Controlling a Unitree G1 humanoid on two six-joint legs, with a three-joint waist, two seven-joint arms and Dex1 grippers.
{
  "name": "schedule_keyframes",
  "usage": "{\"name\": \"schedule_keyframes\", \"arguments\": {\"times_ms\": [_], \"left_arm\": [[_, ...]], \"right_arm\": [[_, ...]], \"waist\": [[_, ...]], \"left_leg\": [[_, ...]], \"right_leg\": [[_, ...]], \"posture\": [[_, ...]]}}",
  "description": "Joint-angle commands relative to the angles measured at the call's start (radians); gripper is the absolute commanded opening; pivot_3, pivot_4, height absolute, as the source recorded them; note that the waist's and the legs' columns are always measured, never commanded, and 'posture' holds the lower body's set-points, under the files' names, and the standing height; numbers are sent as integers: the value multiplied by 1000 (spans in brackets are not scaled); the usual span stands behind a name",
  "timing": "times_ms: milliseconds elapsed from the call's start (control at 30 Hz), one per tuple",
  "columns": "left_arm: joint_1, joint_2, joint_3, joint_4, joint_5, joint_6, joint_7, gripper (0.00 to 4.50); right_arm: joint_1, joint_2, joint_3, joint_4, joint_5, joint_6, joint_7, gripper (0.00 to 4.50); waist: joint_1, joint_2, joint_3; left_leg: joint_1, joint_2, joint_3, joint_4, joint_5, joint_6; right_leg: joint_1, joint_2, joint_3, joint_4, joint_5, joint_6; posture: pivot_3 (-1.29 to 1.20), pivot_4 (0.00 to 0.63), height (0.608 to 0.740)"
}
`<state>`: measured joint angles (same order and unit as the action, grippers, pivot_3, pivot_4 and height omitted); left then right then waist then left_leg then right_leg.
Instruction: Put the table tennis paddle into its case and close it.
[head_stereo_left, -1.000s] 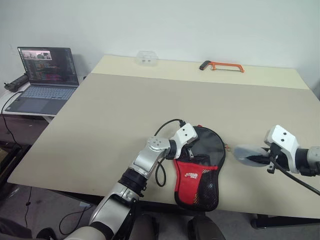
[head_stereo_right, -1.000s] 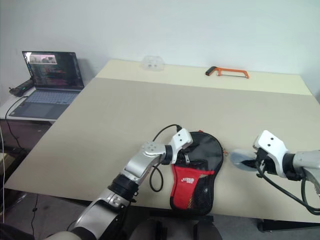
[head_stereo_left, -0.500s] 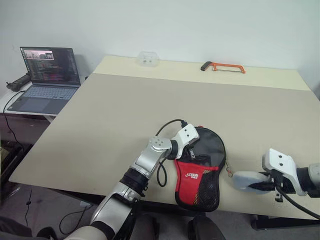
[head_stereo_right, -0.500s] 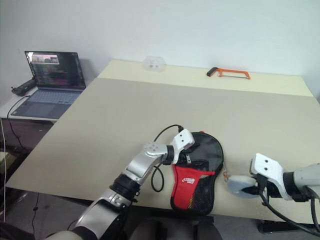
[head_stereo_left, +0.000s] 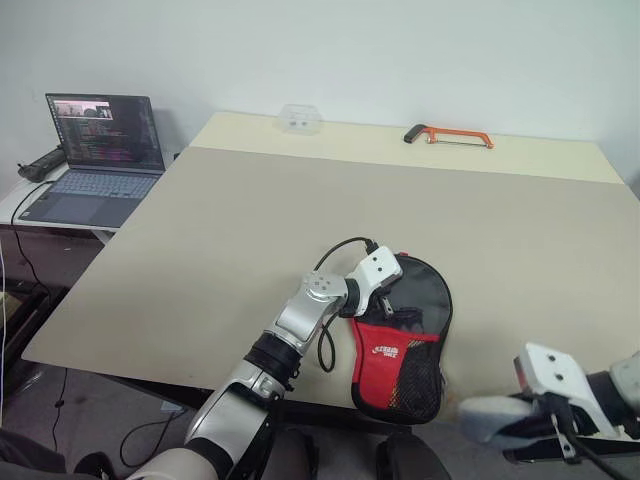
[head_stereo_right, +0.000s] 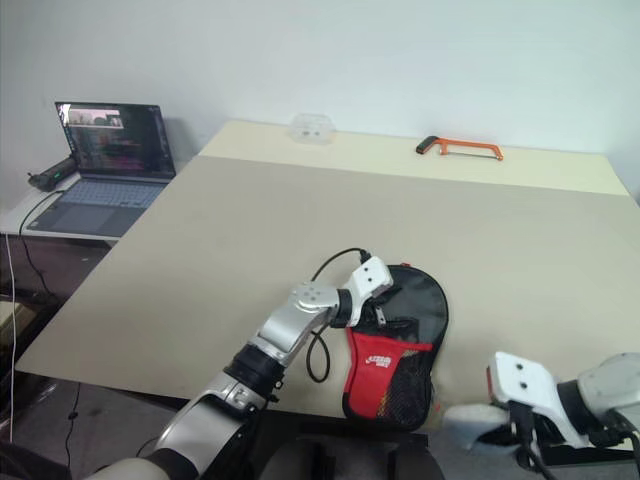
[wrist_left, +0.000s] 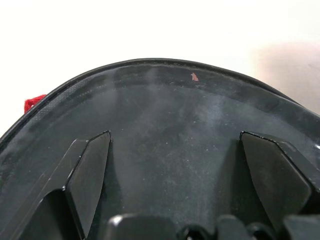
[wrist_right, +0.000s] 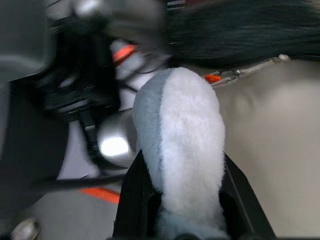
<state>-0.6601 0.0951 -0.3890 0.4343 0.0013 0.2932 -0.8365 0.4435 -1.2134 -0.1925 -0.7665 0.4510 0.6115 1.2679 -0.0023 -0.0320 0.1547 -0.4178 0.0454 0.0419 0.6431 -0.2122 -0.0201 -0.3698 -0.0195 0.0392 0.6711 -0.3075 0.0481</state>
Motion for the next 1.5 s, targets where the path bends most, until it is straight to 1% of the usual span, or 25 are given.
{"name": "schedule_keyframes", "arguments": {"times_ms": [33, 167, 467, 633, 800, 900, 967, 1000, 1033, 1067, 1133, 1167, 1300, 1333, 1500], "left_arm": [[17, 13, -23, 52, 39, 23, 14, 4500], [19, 16, -24, 47, 41, 27, 14, 4500], [22, 20, -21, 42, 41, 35, 19, 4500], [23, 16, -22, 40, 41, 37, 22, 4500], [22, 12, -25, 39, 40, 39, 23, 4500], [20, 11, -26, 37, 40, 39, 23, 4500], [22, 11, -27, 30, 39, 43, 23, 4500], [24, 13, -26, 26, 38, 45, 22, 4500], [25, 14, -26, 22, 37, 49, 22, 4500], [26, 16, -26, 18, 37, 57, 20, 4500], [30, 22, -29, 13, 36, 66, 13, 4500], [32, 24, -30, 9, 35, 70, 10, 4500], [41, 31, -31, -12, 27, 80, -6, 4500], [43, 31, -31, -15, 27, 81, -7, 4500], [40, 42, -17, -37, 13, 98, -20, 4500]], "right_arm": [[-1, -13, 27, -60, 36, -32, 51, 365], [-24, -8, 44, -63, 41, -35, 48, 358], [-126, -17, 47, 45, -3, -45, 36, 357], [-214, -27, 45, 138, -26, -59, 28, 357], [-303, -33, 83, 232, -73, -85, 23, 357], [-368, -20, 144, 273, -118, -94, 2, 357], [-385, -37, 167, 273, -105, -62, 26, 1077], [-400, -33, 170, 274, -98, -52, 26, 1257], [-412, -30, 170, 276, -95, -52, 27, 1607], [-424, -31, 169, 283, -97, -56, 28, 1854], [-442, -39, 163, 308, -101, -62, 37, 2548], [-449, -46, 157, 324, -102, -68, 47, 2996], [-498, -95, 129, 419, -118, -117, 103, 4255], [-518, -108, 121, 447, -116, -130, 119, 4479], [-610, -147, 86, 554, -89, -171, 192, 4479]], "waist": [[-1, 0, 0], [-1, -1, 0], [-1, 1, -1], [-2, 1, -1], [-1, 1, -1], [-2, 2, -1], [-1, 2, -1], [-1, 2, -1], [-1, 2, -1], [-1, 2, -1], [-2, 2, -1], [-2, 2, -1], [-4, 2, -1], [-5, 3, -2], [-5, 3, -2]], "left_leg": [[0, 0, 0, 0, 0, 0], [0, 0, 0, 0, 0, 0], [0, 0, -2, -1, 0, 0], [0, 0, -2, -1, 0, 0], [0, 0, -2, -1, 0, 0], [0, 0, -2, -1, 0, 0], [0, 0, -2, -1, 0, 0], [0, 0, -2, -1, 0, 0], [0, 0, -2, -1, 0, 0], [0, 0, -2, -1, 0, 0], [0, 0, -2, -1, 0, 0], [0, 0, -1, -1, 0, 0], [0, 0, -1, -1, 0, 0], [0, 0, 0, -2, 0, 0], [0, 1, 0, -2, 0, 0]], "right_leg": [[0, 0, 0, 0, 0, 0], [0, 0, -1, -1, 0, 0], [3, 0, -1, -6, 1, 1], [3, 0, 0, -7, 1, 1], [3, 0, 0, -7, 1, 1], [3, 0, 0, -7, 1, 1], [3, 0, 1, -7, 1, 1], [3, 0, 1, -7, 1, 1], [3, 0, 1, -7, 2, 0], [3, 0, 1, -7, 2, 0], [3, 0, 1, -7, 2, 0], [3, 0, 1, -7, 2, 0], [2, 0, 1, -7, 4, -3], [2, 0, 1, -7, 4, -3], [1, 0, 1, -7, 4, -4]], "posture": [[0, 150, 740], [0, 150, 740], [0, 150, 740], [0, 150, 740], [0, 150, 740], [0, 150, 740], [0, 150, 740], [0, 150, 740], [0, 150, 740], [0, 150, 740], [0, 150, 740], [0, 150, 740], [0, 150, 740], [0, 150, 740], [0, 150, 740]]}}
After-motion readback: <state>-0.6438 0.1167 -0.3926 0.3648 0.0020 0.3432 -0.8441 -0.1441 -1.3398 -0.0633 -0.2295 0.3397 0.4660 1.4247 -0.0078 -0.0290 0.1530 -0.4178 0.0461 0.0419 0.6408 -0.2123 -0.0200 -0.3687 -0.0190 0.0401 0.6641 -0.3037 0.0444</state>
